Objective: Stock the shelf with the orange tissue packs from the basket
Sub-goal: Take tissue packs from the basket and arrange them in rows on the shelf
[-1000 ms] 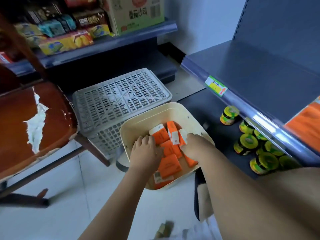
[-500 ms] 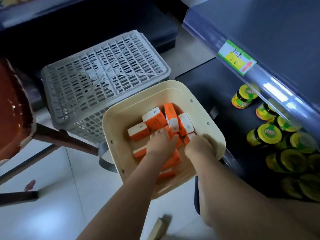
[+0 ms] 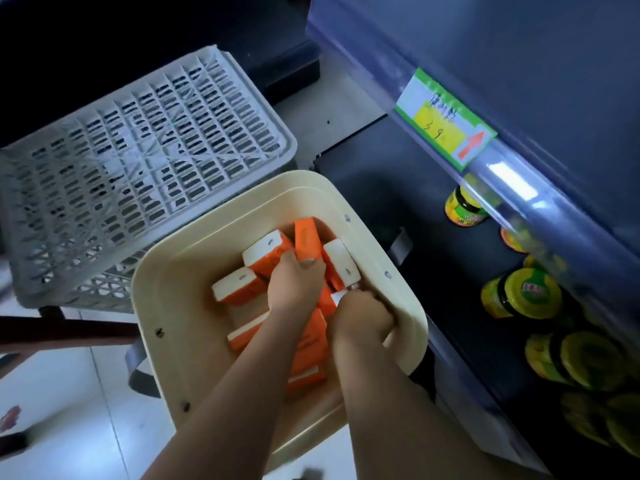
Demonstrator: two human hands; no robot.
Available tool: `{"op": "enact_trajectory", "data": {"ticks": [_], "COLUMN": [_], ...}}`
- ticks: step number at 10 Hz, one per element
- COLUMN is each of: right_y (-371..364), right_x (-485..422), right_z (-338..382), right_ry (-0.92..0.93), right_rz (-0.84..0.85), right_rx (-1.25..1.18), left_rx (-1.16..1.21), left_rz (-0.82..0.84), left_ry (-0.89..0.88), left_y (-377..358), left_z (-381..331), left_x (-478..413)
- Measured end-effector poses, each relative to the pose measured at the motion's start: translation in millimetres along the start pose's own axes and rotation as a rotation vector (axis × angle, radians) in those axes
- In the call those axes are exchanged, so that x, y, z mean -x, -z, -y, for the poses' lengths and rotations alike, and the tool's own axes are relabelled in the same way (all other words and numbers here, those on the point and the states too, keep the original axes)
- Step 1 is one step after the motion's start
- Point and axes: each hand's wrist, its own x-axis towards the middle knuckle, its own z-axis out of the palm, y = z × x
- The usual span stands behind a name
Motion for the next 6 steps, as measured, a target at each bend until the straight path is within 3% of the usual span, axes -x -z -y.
{"op": "enact_trajectory", "data": {"ticks": [1, 3, 4, 5, 6], "right_y": [29, 69, 92, 120, 148], "right_x": [24, 78, 108, 131, 158], "right_z": [12, 4, 2, -4, -11], "right_ry": [0.070, 0.200, 0.177, 0.182, 0.292], "right_rz": [0.009, -0.268, -0.320, -0.225, -0.198], "right_rx": [0.224, 0.132, -0.245, -0.688, -0.955], "left_rx": [0.127, 0.506, 0.665, 0.813, 0.915], "left_rz": [0.038, 0.105, 0.083, 0.147, 0.185], "left_ry": [0.063, 0.067, -0.024, -0.046, -0.109], "left_y": [21, 64, 93, 109, 124], "left_z": [4, 3, -11, -24, -44], "left_x": [16, 66, 101, 121, 147]}}
